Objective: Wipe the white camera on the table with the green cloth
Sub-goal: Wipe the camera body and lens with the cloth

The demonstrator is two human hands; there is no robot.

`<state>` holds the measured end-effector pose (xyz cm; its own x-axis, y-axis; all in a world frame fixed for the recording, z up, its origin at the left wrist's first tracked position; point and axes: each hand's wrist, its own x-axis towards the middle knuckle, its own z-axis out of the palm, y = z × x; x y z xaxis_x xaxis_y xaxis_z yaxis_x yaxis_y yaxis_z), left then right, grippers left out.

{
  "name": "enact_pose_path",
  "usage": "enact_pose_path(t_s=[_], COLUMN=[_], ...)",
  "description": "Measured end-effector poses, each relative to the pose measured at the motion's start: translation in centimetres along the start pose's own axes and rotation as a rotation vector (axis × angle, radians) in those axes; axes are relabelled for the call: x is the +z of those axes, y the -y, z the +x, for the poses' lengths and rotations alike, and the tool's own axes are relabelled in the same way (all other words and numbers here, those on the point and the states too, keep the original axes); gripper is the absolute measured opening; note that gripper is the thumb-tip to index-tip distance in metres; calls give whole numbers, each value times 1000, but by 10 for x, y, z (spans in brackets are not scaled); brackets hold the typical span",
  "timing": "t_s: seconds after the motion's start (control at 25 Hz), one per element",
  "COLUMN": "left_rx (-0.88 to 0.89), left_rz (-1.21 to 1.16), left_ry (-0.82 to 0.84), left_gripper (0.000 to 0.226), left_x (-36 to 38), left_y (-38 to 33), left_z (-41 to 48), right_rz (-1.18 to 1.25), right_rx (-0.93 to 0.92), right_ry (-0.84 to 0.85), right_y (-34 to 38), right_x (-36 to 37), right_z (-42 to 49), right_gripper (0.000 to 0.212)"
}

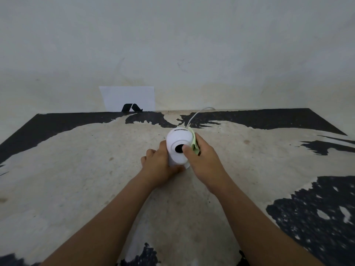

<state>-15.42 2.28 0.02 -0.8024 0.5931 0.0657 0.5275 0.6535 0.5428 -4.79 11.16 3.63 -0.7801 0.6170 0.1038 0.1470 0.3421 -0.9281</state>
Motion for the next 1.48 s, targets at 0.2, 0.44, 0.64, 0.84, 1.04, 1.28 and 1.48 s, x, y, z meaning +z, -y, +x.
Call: enact_pose_path(t_s=[0.2,0.44,0.64,0.84,1.04,1.28,1.48], left_rx=[-13,11,-11,-131,-376,-319,-165], left_rz=[-42,-143,-853,-1010,-1145,-849,-1004], left_ry=[7,53,-154,103,-258,-244,-209], left_gripper=[83,67,23,23,8,13,37], left_x=[-5,-20,-40,-44,-42,-17,-8], left_y=[-4,6,-2,6,15,-24,-30], left_z=[-6,-16,-60,-66,-42,-36,-34], right_rz=[-185,41,285,362,384,425,425], right_rx=[60,74,60,92,128,127,107], right_ry=[-104,-5,210,168,-121,-64,-82], right_y=[-17,-10,1,-1,-5,-5,-12], right_x=[1,-13,-12,-7,-24,-3,-1], right_z=[-9,-35,-38,-27,5,17,21], right_gripper=[29,26,31,14,19,20,20])
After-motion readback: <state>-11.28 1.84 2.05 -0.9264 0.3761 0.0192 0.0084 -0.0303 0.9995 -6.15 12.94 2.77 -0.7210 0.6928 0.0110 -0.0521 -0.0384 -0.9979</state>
